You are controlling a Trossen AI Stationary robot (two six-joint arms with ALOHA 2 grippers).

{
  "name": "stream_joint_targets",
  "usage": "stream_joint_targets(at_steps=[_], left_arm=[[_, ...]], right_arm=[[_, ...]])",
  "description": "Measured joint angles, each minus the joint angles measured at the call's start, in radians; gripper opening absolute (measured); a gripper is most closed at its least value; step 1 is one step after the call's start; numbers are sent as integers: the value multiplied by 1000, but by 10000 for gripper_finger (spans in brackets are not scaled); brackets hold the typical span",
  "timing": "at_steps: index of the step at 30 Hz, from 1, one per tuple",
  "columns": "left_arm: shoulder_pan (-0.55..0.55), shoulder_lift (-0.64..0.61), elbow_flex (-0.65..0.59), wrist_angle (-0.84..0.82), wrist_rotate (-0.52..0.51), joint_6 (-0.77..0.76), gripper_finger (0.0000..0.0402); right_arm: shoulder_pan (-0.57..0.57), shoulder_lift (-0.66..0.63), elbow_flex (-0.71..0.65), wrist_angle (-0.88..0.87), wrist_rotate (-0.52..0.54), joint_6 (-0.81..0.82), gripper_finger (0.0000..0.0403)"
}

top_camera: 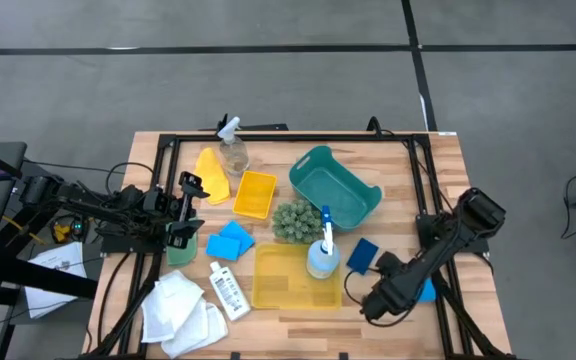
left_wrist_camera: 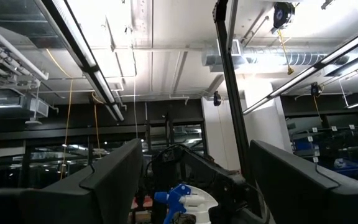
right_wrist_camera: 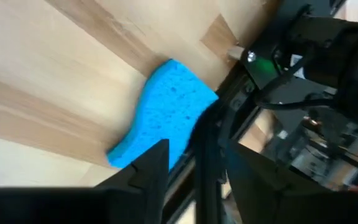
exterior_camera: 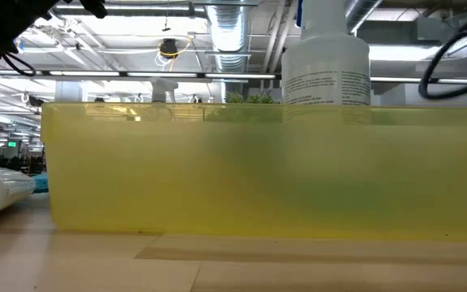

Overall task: Pick & Place Kitchen Items
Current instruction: Put the blue sponge into the top yellow bin

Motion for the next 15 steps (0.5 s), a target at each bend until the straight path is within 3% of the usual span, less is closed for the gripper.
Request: stream_joint_targets(at_steps=[7, 15], left_arm=[[0, 0, 0, 6, 0, -4, 290], [-1, 0, 0, 13, 5, -26, 290]], right_arm=[[25, -1, -17, 163, 6, 102, 171], [80, -1, -94, 193, -95, 237, 149]])
